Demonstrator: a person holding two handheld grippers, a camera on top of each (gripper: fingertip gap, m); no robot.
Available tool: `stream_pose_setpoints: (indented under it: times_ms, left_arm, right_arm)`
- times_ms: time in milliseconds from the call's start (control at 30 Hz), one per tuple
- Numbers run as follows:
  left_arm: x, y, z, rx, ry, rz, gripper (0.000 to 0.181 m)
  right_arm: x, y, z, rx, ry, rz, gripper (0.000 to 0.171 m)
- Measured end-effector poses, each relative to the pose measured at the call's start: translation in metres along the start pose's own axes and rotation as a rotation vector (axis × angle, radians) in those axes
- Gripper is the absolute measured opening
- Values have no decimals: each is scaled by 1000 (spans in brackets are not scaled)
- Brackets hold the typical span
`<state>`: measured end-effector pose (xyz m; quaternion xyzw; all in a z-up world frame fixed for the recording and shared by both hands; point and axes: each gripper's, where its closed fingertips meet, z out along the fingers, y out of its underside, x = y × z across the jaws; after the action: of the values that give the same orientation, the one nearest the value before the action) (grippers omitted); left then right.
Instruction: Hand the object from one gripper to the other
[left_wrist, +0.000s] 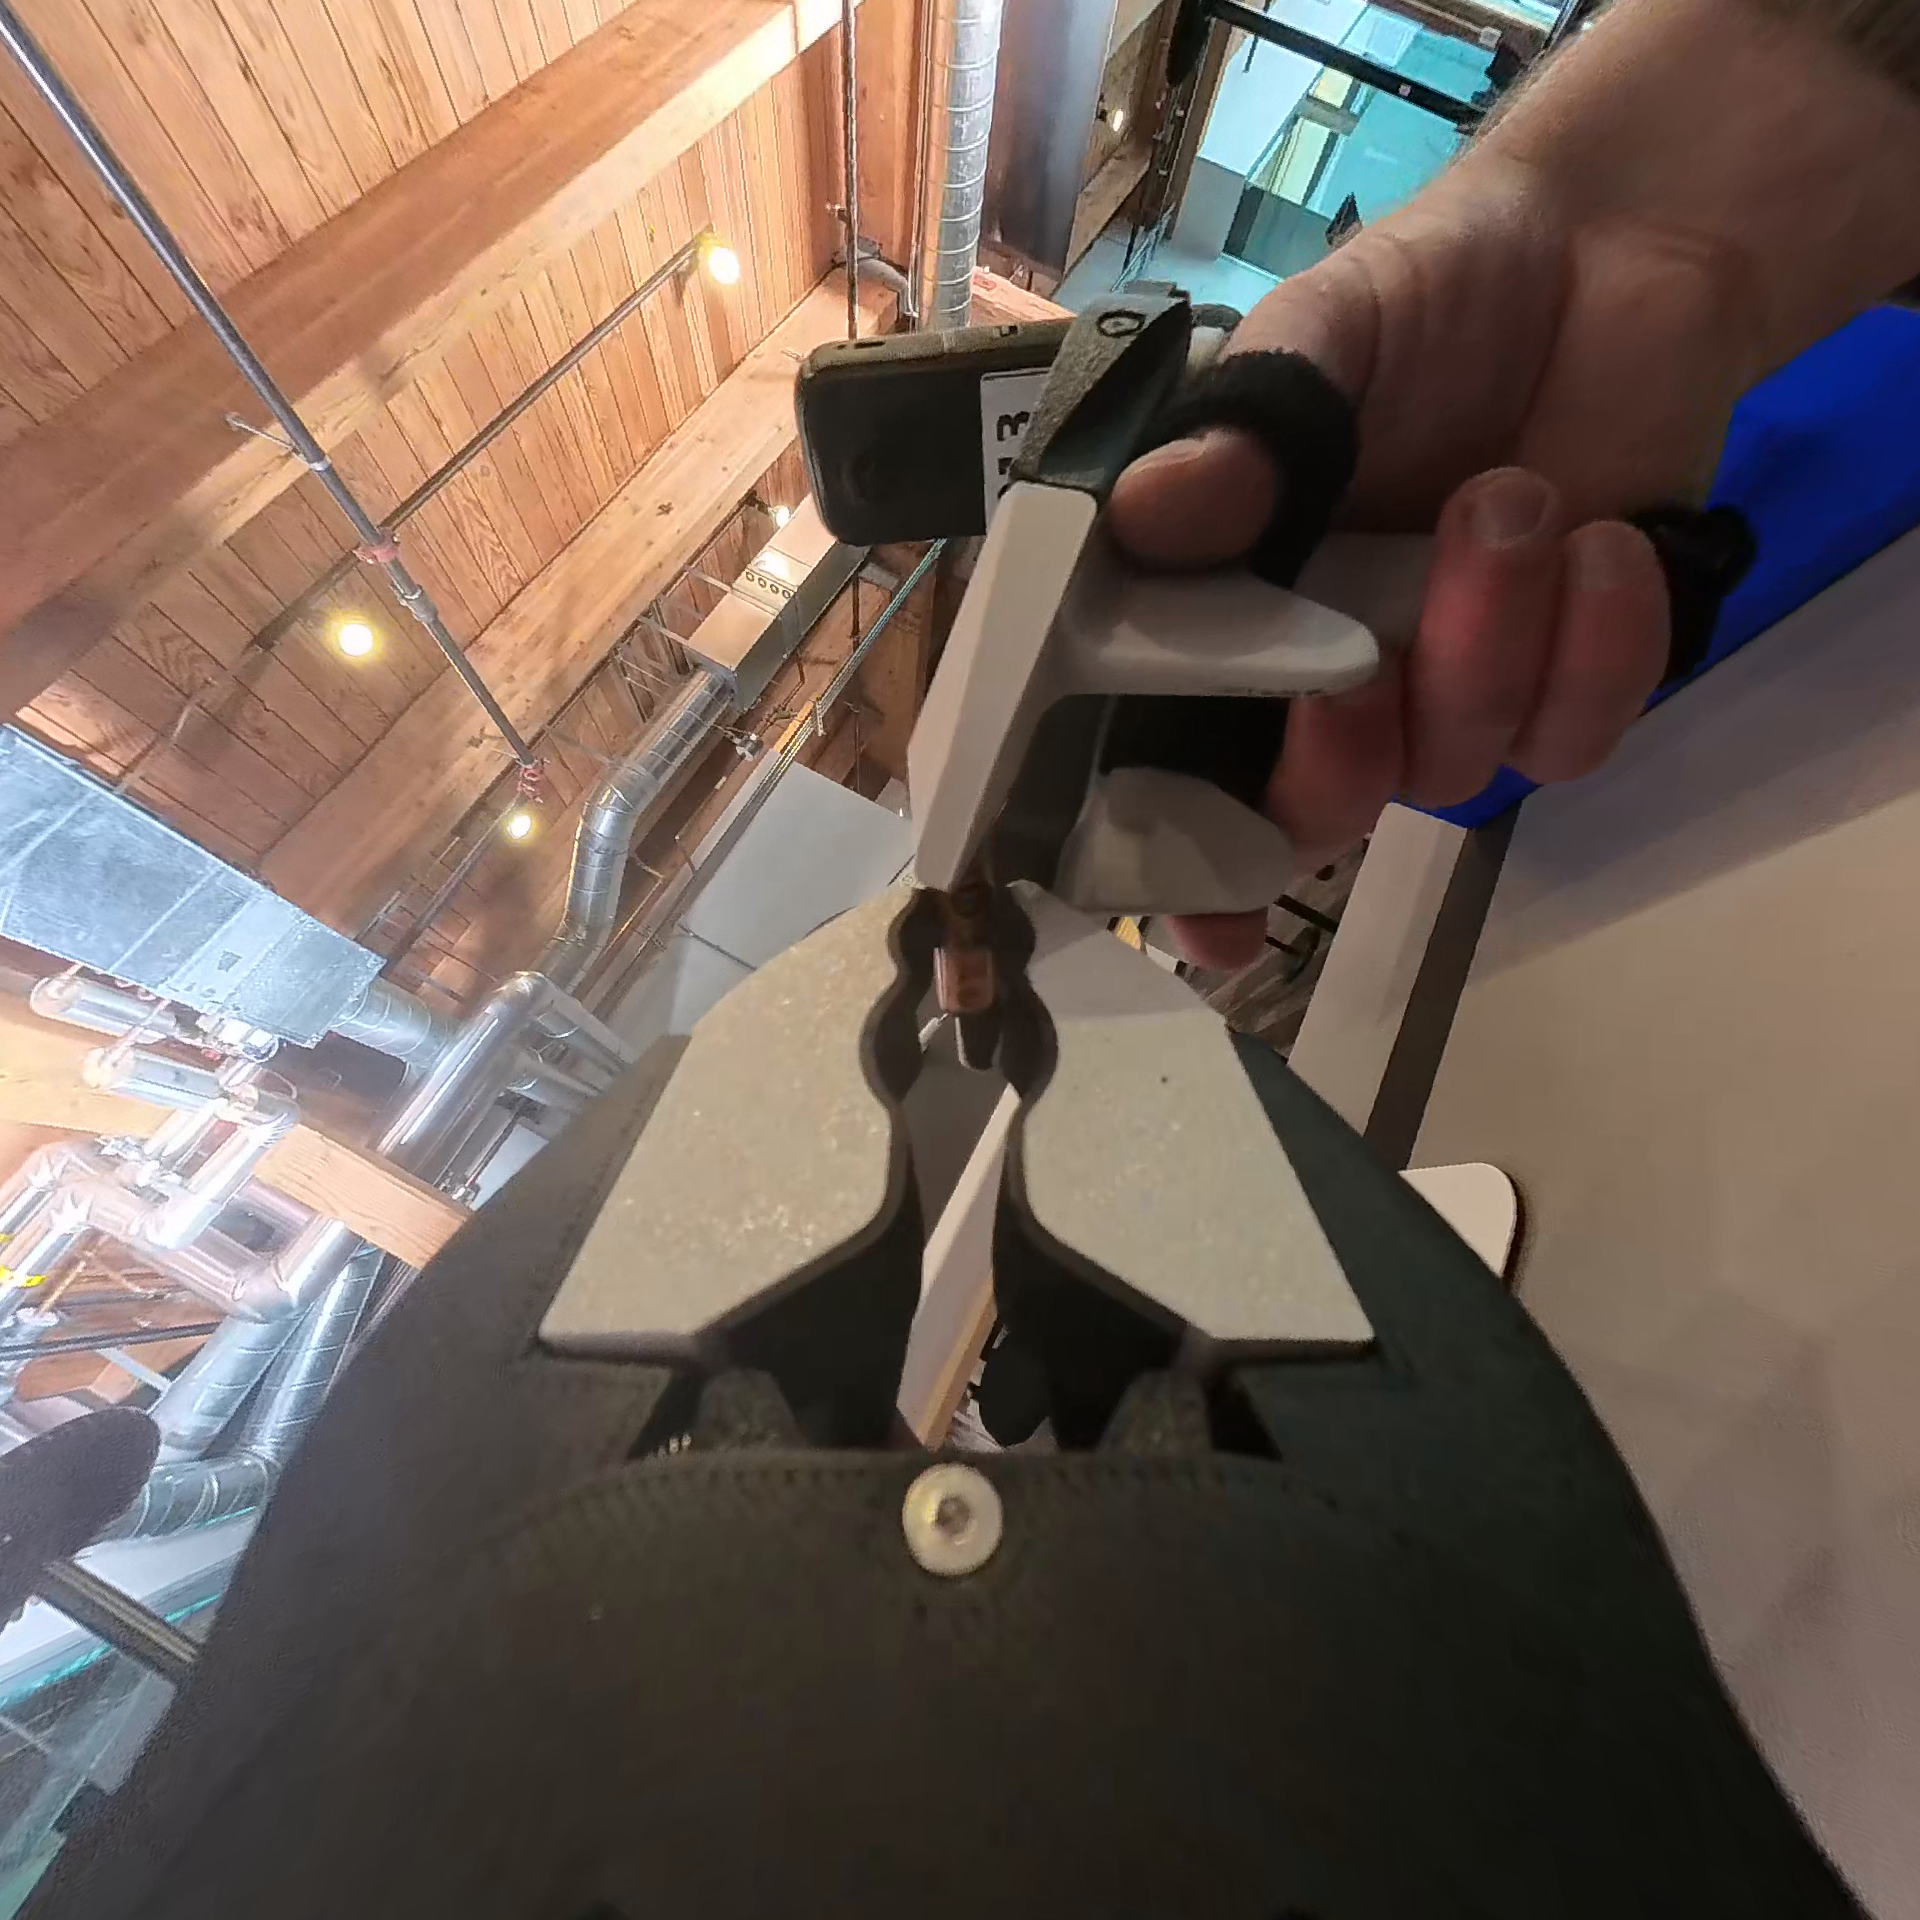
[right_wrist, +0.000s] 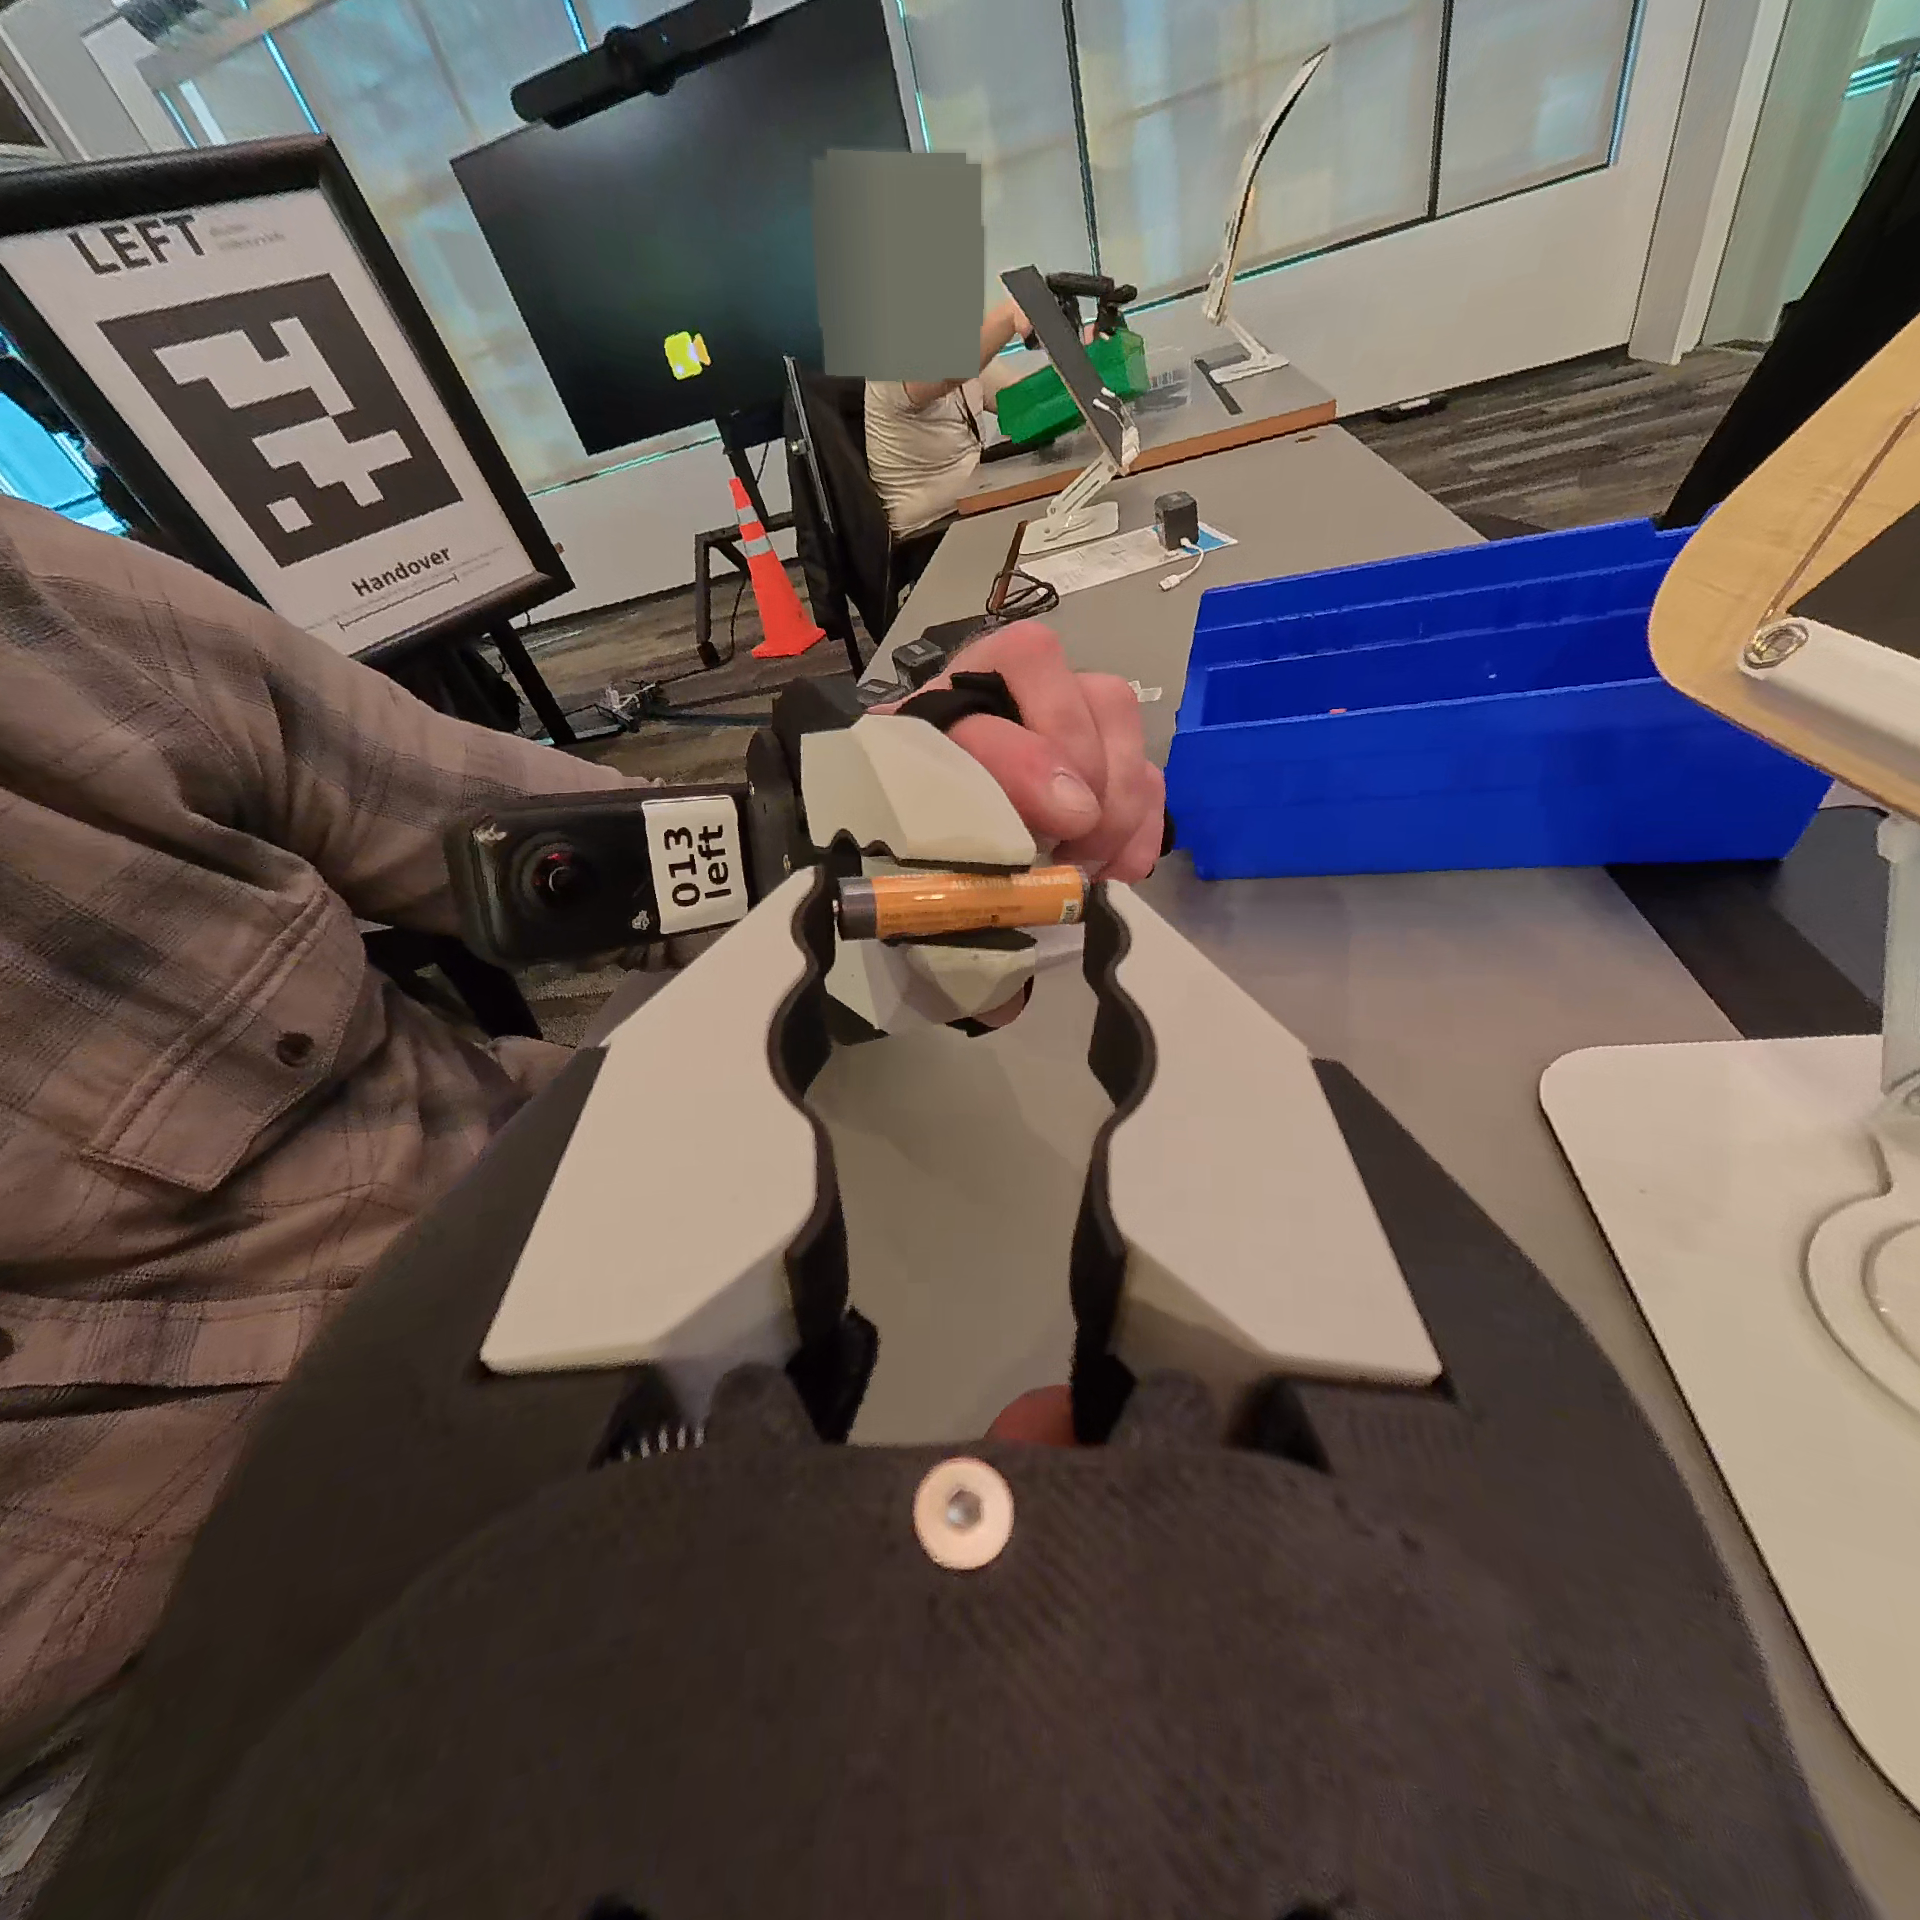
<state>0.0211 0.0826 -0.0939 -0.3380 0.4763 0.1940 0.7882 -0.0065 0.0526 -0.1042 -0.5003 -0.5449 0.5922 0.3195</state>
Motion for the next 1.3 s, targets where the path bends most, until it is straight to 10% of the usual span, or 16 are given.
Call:
stream_pose_setpoints:
  times_ms: [667,967,1300]
  left_arm:
    - [7,3,0,-6,91,-96,24]
    - [-8,37,2,-106,308,-980,28]
    - [16,21,4,-182,520,-1297,28]
  right_arm:
    - [15,-4,-6,-15,138,-130,47]
    - [58,-10,-37,-277,628,-770,47]
    - [54,1,-10,-345,699,-1123,47]
